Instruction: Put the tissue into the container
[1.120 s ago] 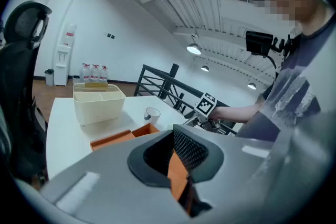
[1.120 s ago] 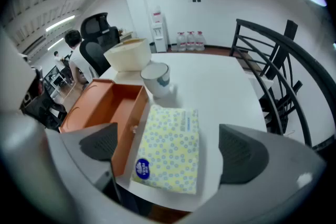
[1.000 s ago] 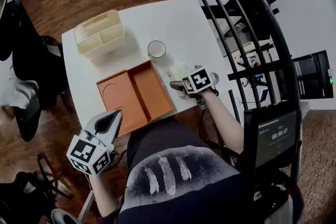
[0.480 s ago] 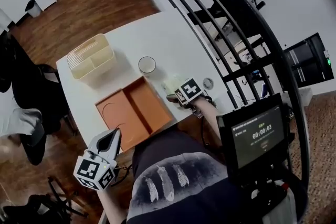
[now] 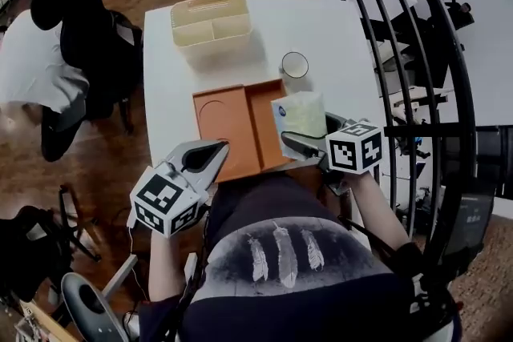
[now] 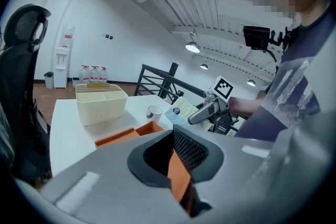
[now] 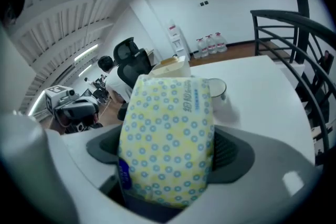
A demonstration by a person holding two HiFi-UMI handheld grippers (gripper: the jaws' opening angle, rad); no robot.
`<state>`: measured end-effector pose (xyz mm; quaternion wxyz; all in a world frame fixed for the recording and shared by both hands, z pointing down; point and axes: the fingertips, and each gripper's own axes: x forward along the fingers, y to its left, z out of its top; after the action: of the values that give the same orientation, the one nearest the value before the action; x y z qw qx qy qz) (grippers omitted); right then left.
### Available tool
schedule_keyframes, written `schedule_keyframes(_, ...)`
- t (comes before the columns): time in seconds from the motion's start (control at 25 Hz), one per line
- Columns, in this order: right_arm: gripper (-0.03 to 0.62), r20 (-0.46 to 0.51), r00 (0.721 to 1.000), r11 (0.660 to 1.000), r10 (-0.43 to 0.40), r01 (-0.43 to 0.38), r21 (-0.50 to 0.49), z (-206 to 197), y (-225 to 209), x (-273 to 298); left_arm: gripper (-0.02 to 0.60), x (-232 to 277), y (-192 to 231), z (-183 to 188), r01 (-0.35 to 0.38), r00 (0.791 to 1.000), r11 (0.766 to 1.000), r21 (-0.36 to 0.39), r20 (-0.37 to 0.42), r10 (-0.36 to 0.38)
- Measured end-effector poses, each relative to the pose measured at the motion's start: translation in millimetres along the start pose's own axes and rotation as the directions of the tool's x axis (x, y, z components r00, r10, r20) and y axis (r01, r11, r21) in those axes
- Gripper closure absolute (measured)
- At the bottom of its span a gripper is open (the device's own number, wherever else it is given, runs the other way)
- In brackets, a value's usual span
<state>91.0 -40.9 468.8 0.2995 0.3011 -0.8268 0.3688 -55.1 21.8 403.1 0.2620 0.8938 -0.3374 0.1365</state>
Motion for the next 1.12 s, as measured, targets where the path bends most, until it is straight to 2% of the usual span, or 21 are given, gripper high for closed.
schedule_keyframes(0.24, 0.111, -0.101, 0.994, 0.998, -0.042, 0.048, 0.051, -21, -5, 58, 0.568, -5, 5, -11, 0.002, 1.0, 1.0, -0.025, -0.015, -0.002)
schedule_keyframes(0.52, 0.111, -0.18, 0.974, 0.988, -0.136, 0.148, 0.054, -48, -29, 92, 0.568, -5, 8, -22, -0.003, 1.0, 0.999, -0.038, -0.026, 0.002)
schedule_keyframes(0.64, 0.111, -0.171, 0.973, 0.985, -0.156, 0.166, 0.044, -45, -22, 94, 0.568, -17, 13, -21, 0.013, 0.999, 0.999, -0.041, -0.032, -0.015)
schedule_keyframes(0.8, 0.097, -0.104, 0.988, 0.993, -0.112, 0.116, 0.03, -25, -11, 89, 0.568, -14, 19, -18, 0.023, 0.999, 0.999, -0.027, -0.034, -0.023)
schedule_keyframes(0.92, 0.097, -0.05, 0.995, 0.996, -0.09, 0.089, -0.022, -11, 0, 75, 0.568, -12, 22, -22, 0.019, 0.999, 0.999, -0.028, -0.037, -0.02)
schedule_keyframes(1.08, 0.103, 0.07, 0.994, 0.991, 0.081, -0.073, -0.108, 30, 34, 21, 0.568, -11, 17, -20, 0.007, 0.998, 0.999, -0.036, -0.057, -0.009)
schedule_keyframes(1.12, 0.133, 0.111, 0.986, 0.986, 0.126, -0.112, -0.123, 43, 41, 4, 0.568, -8, 14, -18, 0.013, 0.998, 0.999, -0.031, -0.063, -0.015)
